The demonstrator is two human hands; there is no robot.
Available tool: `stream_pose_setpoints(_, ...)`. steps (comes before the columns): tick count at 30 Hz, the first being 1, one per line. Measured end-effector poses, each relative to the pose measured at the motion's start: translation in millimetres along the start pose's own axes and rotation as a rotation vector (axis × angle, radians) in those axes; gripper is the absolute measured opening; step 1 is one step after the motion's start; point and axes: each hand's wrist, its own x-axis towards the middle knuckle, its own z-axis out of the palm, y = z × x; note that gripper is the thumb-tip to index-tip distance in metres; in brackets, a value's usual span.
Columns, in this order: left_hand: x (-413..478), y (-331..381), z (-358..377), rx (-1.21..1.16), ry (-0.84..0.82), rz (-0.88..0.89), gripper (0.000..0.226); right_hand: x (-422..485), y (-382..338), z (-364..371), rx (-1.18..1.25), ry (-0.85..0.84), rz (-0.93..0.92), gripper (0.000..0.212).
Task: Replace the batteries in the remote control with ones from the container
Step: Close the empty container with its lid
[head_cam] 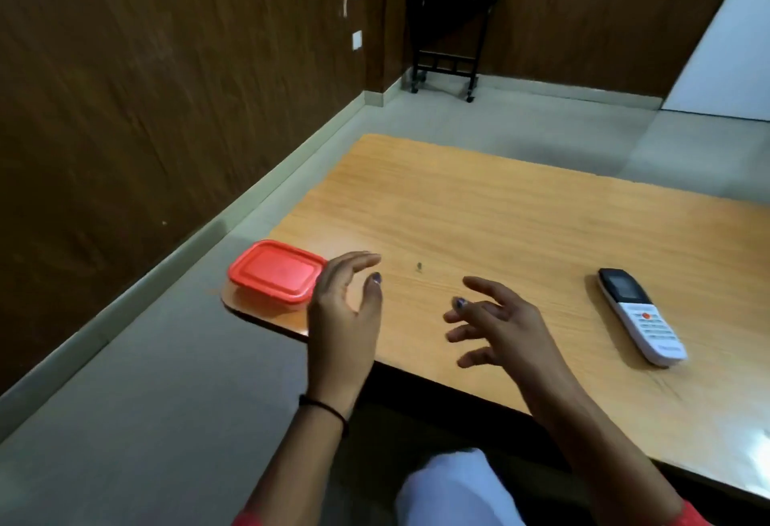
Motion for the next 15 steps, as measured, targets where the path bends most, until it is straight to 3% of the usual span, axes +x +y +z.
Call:
stream_pose_setpoints(5, -37, 44, 77, -0.06, -0.337, -0.012, 0.025, -34, 18, -98, -0.046, 0.358, -0.115, 0.029)
stream_pose_setpoints(9, -60, 62, 136, 0.034, -0.632, -0.01, 0.039, -48, 45, -162, -0.313, 0.595, -0.158, 0.039)
stream_pose_setpoints(15, -63, 51, 205, 0.399, -0.795, 0.055, 0.059, -25, 67, -214, -0.597, 0.527, 0.012, 0.081)
